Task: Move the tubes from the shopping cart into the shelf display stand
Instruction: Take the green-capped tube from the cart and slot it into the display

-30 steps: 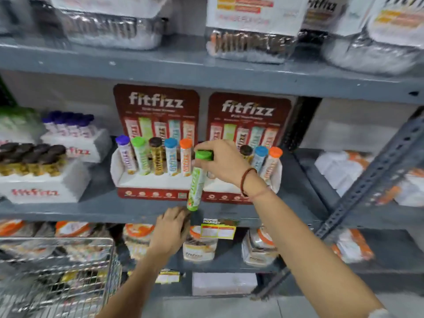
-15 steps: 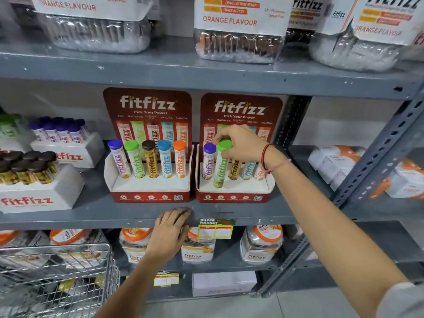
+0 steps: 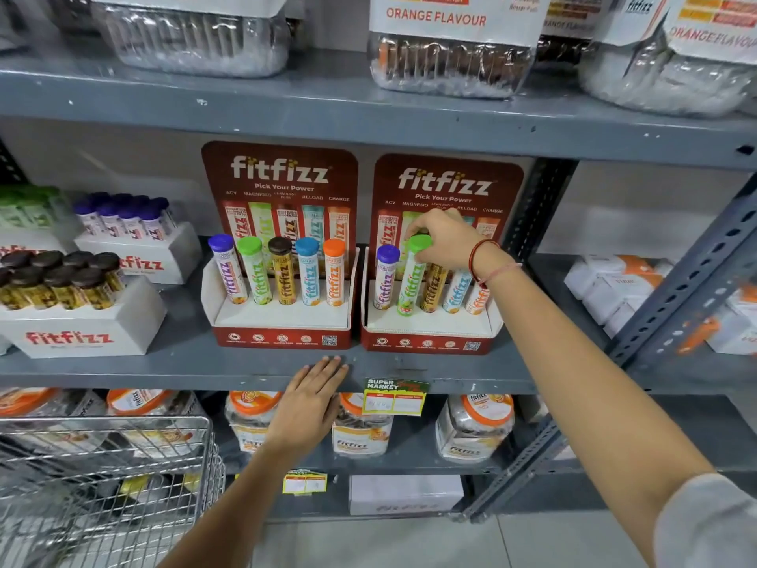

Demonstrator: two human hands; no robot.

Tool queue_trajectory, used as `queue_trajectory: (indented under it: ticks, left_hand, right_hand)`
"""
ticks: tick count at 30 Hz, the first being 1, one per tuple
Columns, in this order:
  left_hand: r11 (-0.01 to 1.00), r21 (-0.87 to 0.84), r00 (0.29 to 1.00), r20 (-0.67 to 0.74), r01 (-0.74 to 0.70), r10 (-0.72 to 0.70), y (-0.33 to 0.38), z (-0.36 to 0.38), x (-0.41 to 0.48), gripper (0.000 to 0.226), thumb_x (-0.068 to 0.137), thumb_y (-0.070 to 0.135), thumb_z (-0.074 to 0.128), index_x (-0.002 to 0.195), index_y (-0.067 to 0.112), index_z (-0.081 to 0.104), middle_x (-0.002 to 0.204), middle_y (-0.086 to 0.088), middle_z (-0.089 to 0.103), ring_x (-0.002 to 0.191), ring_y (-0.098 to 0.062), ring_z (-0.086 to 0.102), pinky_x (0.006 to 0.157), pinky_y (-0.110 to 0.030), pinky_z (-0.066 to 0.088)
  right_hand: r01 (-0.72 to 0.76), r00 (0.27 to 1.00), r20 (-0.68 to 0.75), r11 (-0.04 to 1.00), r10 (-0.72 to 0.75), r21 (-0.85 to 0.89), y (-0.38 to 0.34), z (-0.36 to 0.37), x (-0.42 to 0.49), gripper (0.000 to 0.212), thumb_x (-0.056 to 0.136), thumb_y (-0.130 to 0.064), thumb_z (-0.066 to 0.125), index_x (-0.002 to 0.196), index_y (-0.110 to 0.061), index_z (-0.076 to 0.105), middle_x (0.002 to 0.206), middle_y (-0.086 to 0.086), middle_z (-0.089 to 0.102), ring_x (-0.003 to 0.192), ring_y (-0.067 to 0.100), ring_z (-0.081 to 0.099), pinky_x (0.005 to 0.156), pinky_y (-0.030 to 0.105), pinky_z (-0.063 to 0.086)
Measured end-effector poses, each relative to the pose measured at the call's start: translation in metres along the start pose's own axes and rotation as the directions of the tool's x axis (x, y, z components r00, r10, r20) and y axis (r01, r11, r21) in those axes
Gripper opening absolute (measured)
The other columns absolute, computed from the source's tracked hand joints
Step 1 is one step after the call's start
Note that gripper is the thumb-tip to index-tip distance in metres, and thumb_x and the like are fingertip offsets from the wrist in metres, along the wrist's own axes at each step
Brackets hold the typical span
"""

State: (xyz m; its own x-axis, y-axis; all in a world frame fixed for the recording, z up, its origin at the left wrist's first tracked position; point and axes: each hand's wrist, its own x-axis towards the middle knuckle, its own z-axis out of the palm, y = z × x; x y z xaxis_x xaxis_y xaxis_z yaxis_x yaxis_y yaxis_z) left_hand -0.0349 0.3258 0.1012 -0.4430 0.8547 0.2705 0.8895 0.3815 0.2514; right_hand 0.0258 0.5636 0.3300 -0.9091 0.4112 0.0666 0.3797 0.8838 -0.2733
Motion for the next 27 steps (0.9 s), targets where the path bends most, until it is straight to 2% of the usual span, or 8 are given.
queue_trajectory:
  ticks: [8,13,18,22,27]
  left_hand:
    - [1.0,0.011,1.0,0.026,0.0,0.0,-0.003,0.003,0.0,0.047,0.096,0.025,0.042,0.141,0.018,0.03,0.149,-0.003,0.031,0.139,-0.019,0.022,0.115,-0.039,0.013]
    - [1.0,0.011,1.0,0.018,-0.009,0.009,-0.005,0.004,0.0,0.046,0.095,0.024,0.043,0.14,0.017,0.032,0.148,-0.005,0.033,0.138,-0.021,0.025,0.114,-0.04,0.013]
    - [1.0,0.024,1.0,0.02,-0.019,0.018,-0.006,0.005,0.0,0.046,0.096,0.025,0.041,0.141,0.018,0.03,0.15,-0.004,0.031,0.139,-0.019,0.023,0.115,-0.038,0.012]
    - [0.999,0.035,0.999,0.035,-0.01,0.009,-0.007,0.006,0.0,0.047,0.097,0.029,0.037,0.142,0.02,0.025,0.151,-0.002,0.026,0.14,-0.017,0.019,0.115,-0.036,0.009]
    - [0.999,0.041,0.999,0.05,-0.01,0.007,-0.009,0.007,0.001,0.047,0.097,0.03,0.036,0.142,0.021,0.024,0.152,-0.001,0.025,0.14,-0.017,0.017,0.115,-0.035,0.007]
  right_hand:
    - [-0.028,0.999,0.025,0.999,0.029,-0.036,0.004,-0.002,0.015,0.043,0.079,-0.01,0.069,0.12,-0.015,0.06,0.134,0.012,0.05,0.126,0.03,0.041,0.104,0.036,0.036]
    - [0.014,0.992,0.122,1.0,-0.011,-0.024,0.005,0.009,0.016,0.041,0.078,-0.001,0.066,0.114,-0.021,0.061,0.128,0.01,0.052,0.12,0.026,0.043,0.093,0.032,0.039]
    - [0.013,0.991,0.134,0.999,-0.008,-0.037,0.008,0.014,0.017,0.046,0.078,-0.001,0.067,0.117,-0.023,0.058,0.129,0.009,0.049,0.117,0.024,0.044,0.087,0.028,0.035]
    - [0.003,0.993,0.117,0.999,0.002,-0.04,0.009,0.013,0.016,0.048,0.077,-0.012,0.072,0.122,-0.022,0.058,0.126,0.01,0.051,0.118,0.025,0.044,0.094,0.033,0.038]
    - [-0.033,0.995,0.091,0.999,0.034,-0.012,0.012,0.014,0.016,0.048,0.078,-0.021,0.072,0.124,-0.019,0.058,0.127,0.011,0.048,0.118,0.029,0.046,0.088,0.031,0.037]
